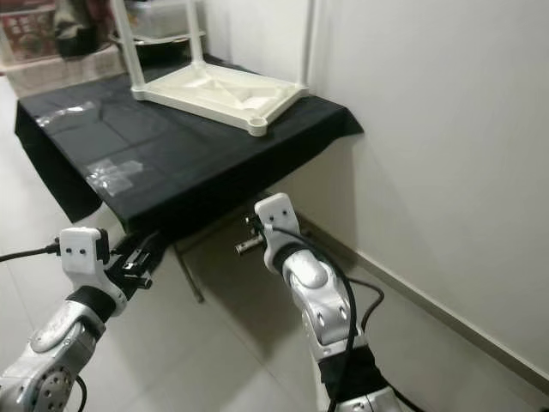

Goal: Building children table

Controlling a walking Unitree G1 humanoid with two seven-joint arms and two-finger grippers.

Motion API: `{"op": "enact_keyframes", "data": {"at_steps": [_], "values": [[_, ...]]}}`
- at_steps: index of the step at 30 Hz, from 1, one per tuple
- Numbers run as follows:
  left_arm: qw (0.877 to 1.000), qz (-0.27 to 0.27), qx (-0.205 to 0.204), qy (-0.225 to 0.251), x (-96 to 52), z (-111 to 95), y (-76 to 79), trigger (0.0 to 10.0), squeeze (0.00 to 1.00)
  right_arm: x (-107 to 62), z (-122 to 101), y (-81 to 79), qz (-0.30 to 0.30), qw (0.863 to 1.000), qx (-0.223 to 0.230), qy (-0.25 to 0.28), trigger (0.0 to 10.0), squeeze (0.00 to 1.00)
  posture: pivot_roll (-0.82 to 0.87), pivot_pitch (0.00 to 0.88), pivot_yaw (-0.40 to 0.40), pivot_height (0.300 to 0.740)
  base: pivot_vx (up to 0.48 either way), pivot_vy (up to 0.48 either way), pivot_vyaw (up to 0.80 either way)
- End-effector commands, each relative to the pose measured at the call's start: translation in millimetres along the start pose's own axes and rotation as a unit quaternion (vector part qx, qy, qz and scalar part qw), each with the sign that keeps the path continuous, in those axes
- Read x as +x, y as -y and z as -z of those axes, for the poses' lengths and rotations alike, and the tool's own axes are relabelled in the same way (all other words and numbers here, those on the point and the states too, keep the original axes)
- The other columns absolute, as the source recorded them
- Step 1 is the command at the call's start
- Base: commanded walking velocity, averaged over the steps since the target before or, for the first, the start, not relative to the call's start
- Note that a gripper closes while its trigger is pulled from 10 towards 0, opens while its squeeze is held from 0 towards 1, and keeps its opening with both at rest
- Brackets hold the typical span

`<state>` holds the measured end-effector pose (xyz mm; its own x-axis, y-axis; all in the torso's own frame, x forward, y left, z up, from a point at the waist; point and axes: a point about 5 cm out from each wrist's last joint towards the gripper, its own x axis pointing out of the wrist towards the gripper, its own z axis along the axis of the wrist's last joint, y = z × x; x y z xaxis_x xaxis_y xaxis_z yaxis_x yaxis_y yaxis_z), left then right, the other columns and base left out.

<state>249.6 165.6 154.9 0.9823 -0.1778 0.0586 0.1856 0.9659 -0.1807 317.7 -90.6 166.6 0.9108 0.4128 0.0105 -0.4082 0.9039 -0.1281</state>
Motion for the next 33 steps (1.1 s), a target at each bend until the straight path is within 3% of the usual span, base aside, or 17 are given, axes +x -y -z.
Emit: {"op": "enact_keyframes", "data": {"at_steps": [1, 3, 4, 33], "values": [[1.000, -0.013, 0.016, 0.002, -1.5, -0.5, -5.0, 10.0, 0.00, 0.7, -6.8, -1.0, 0.005, 0.999, 0.031, 0.028, 10.0, 0.00, -0.05, 0.000, -0.031, 0.740, 0.296, 0.000, 0.00], [1.000, -0.014, 0.019, 0.003, -1.3, -0.9, -5.2, 10.0, 0.00, 0.6, -8.3, -1.2, 0.002, 0.999, 0.036, 0.033, 10.0, 0.00, -0.05, 0.000, -0.032, 0.740, 0.298, 0.000, 0.00], [1.000, -0.015, 0.021, 0.004, -1.1, -1.3, -5.4, 10.0, 0.00, 0.1, -9.1, -1.6, 0.000, 0.998, 0.041, 0.039, 10.0, 1.00, -0.05, 0.000, -0.033, 0.740, 0.300, 0.000, 0.00], [0.999, -0.016, 0.045, 0.015, 2.7, -3.8, -4.5, 10.0, 0.00, 1.2, -14.3, -4.9, -0.013, 0.996, 0.043, 0.076, 10.0, 1.00, -0.04, 0.000, -0.031, 0.740, 0.298, 0.000, 0.00]]}}
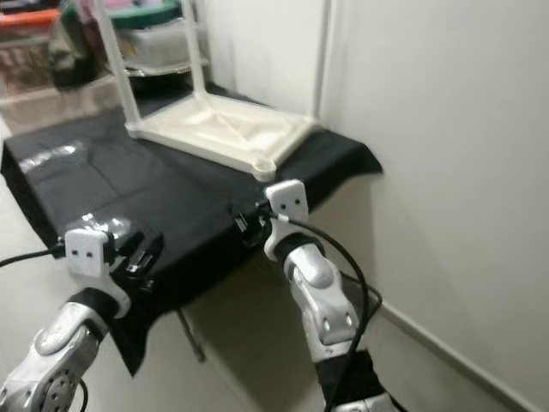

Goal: Building children table

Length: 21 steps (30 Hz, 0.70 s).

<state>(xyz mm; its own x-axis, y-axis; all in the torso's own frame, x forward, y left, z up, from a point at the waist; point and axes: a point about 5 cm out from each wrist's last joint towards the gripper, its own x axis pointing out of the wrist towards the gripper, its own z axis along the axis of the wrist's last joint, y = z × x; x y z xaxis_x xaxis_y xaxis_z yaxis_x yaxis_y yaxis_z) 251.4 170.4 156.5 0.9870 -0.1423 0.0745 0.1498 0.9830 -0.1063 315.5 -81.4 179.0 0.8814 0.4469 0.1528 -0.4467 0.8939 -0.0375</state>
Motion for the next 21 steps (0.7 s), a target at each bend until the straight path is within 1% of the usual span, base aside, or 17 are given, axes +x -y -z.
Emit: {"op": "enact_keyframes", "data": {"at_steps": [1, 15, 19, 20, 21], "values": [[1.000, 0.000, 0.006, 0.005, 2.0, -1.2, 0.2, 10.0, 0.00, -0.6, -0.8, 2.6, 0.002, 1.000, -0.004, 0.003, 10.0, 1.00, -0.04, 0.000, -0.031, 0.740, 0.300, 0.000, 0.00], [1.000, 0.004, 0.009, 0.006, 3.6, -0.7, 2.0, 10.0, 0.00, -1.0, 1.4, 3.1, 0.006, 1.000, -0.011, 0.003, 10.0, 1.00, -0.05, 0.000, -0.025, 0.740, 0.294, 0.000, 0.00], [1.000, -0.007, 0.018, 0.002, 4.0, 0.9, 0.9, 10.0, 0.00, -1.1, 4.5, 8.0, 0.027, 0.999, -0.032, -0.013, 10.0, 0.99, -0.05, 0.000, -0.026, 0.740, 0.000, 0.000, 0.00], [1.000, -0.014, 0.023, 0.001, 3.6, 1.6, -0.6, 10.0, 0.00, -1.2, 6.2, 10.5, 0.035, 0.999, -0.033, -0.019, 10.0, 0.00, -0.05, 0.000, -0.026, 0.740, 0.000, 0.000, 0.00], [1.000, -0.014, 0.023, 0.001, 3.6, 1.6, -0.6, 10.0, 0.00, -1.2, 6.2, 10.5, 0.035, 0.999, -0.033, -0.019, 10.0, 0.00, -0.05, 0.000, -0.026, 0.740, 0.000, 0.000, 0.00]]}}
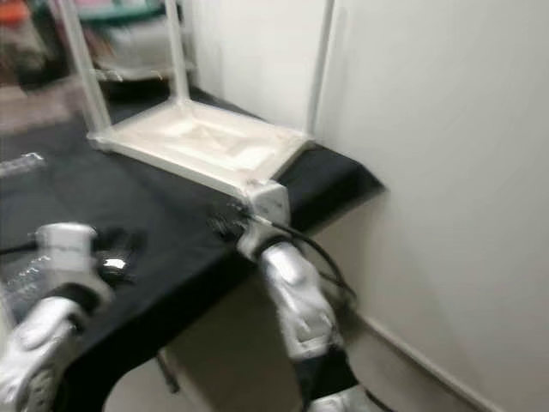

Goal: Building children table

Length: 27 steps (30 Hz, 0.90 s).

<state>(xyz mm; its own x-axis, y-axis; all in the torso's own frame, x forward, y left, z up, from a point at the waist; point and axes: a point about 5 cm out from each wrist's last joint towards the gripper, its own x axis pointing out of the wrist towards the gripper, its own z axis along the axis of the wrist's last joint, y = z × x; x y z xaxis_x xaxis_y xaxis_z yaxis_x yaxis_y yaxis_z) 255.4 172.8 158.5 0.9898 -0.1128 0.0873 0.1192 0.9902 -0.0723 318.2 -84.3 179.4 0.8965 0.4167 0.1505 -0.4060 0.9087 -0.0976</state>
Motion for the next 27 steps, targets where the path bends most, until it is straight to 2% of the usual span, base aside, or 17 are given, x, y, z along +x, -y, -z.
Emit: {"op": "enact_keyframes", "data": {"at_steps": [1, 13, 27], "values": [[1.000, -0.004, 0.009, -0.008, -0.7, 4.1, 1.1, 10.0, 0.00, -2.0, 7.8, 8.2, 0.022, 1.000, -0.001, -0.022, 10.0, 0.00, -0.04, 0.000, -0.029, 0.740, 0.000, 0.000, 0.00], [0.996, -0.026, 0.079, -0.013, -7.3, 8.4, -7.2, 10.0, 0.00, -2.5, 10.1, 15.0, 0.046, 0.998, -0.012, -0.029, 10.0, 0.00, -0.04, 0.000, -0.031, 0.740, 0.000, 0.000, 0.00], [0.993, -0.026, 0.119, 0.009, -11.0, 3.6, -9.5, 10.0, 0.00, -2.0, 10.4, 18.4, 0.068, 0.997, -0.017, -0.030, 10.0, 0.00, -0.03, 0.000, -0.032, 0.735, 0.000, 0.000, 0.00]]}}
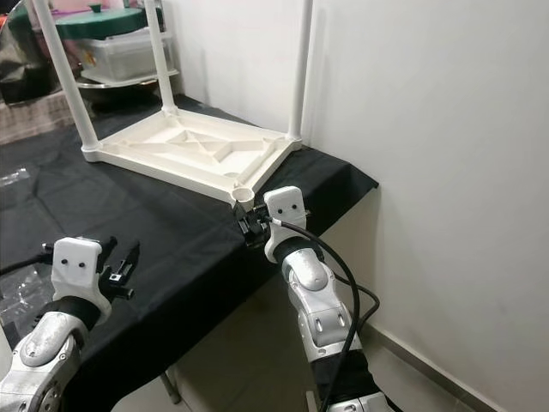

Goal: Building children table

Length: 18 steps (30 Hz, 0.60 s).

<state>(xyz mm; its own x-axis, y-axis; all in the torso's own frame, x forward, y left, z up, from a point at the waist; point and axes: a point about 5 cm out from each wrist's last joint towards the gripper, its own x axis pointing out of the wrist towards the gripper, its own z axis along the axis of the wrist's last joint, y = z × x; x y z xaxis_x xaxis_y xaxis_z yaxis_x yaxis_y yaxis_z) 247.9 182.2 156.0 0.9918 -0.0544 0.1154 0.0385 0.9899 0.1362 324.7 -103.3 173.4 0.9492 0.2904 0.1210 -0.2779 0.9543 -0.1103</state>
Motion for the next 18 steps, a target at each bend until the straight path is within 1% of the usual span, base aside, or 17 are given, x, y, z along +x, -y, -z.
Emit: {"op": "enact_keyframes", "data": {"at_steps": [1, 6, 9, 11, 12, 13, 14, 15, 16, 18], "values": [[1.000, 0.004, 0.015, -0.002, -2.8, 3.0, -0.4, 10.0, 0.00, 2.2, 2.7, -2.0, 0.001, 1.000, -0.002, -0.009, 10.0, 0.00, -0.03, 0.000, -0.032, 0.730, 0.000, 0.000, 0.00], [1.000, 0.005, 0.026, 0.003, -3.3, 2.3, -0.5, 10.0, 0.00, 4.2, 1.8, -4.4, -0.003, 1.000, 0.004, -0.011, 10.0, 0.00, -0.03, 0.000, -0.032, 0.715, 0.000, 0.000, 0.00], [0.999, 0.003, 0.035, 0.017, -3.0, -0.9, -1.0, 10.0, 0.00, 4.4, 1.4, -4.9, -0.004, 1.000, 0.005, -0.010, 10.0, 0.00, -0.03, 0.000, -0.034, 0.705, 0.000, 0.000, 0.00], [0.998, -0.002, 0.044, 0.037, -3.0, -5.4, -2.3, 10.0, 0.00, 4.5, 0.8, -4.8, -0.003, 1.000, 0.004, -0.007, 10.0, 0.00, -0.03, 0.000, -0.033, 0.695, 0.000, 0.000, 0.00], [0.998, -0.002, 0.044, 0.037, -3.0, -5.4, -2.3, 10.0, 0.00, 4.5, 0.8, -4.8, -0.003, 1.000, 0.004, -0.007, 10.0, 0.00, -0.03, 0.000, -0.033, 0.695, 0.000, 0.000, 0.00], [0.996, -0.012, 0.066, 0.064, -3.5, -11.9, -4.5, 10.0, 0.00, 4.7, -0.7, -4.1, 0.000, 1.000, 0.004, -0.001, 10.0, 0.00, -0.03, 0.000, -0.033, 0.690, 0.000, 0.000, 0.00], [0.988, -0.027, 0.105, 0.114, -5.1, -23.6, -7.1, 10.0, 0.00, 5.0, -4.9, -2.3, 0.008, 1.000, 0.001, 0.015, 10.0, 0.00, -0.03, 0.000, -0.033, 0.680, 0.000, 0.000, 0.00], [0.988, -0.027, 0.105, 0.114, -5.1, -23.6, -7.1, 10.0, 0.00, 5.0, -4.9, -2.3, 0.008, 1.000, 0.001, 0.015, 10.0, 0.00, -0.03, 0.000, -0.033, 0.680, 0.000, 0.000, 0.00], [0.985, -0.029, 0.112, 0.128, -5.6, -26.6, -7.2, 10.0, 0.00, 5.1, -6.3, -1.9, 0.010, 1.000, -0.001, 0.021, 10.0, 0.00, -0.03, 0.000, -0.033, 0.675, 0.000, 0.000, 0.00], [0.984, -0.034, 0.107, 0.135, -5.3, -29.0, -7.5, 10.0, 0.00, 5.3, -8.8, -2.2, 0.010, 0.999, -0.013, 0.032, 10.0, 0.00, -0.03, 0.000, -0.034, 0.665, 0.000, 0.000, 0.00]]}}
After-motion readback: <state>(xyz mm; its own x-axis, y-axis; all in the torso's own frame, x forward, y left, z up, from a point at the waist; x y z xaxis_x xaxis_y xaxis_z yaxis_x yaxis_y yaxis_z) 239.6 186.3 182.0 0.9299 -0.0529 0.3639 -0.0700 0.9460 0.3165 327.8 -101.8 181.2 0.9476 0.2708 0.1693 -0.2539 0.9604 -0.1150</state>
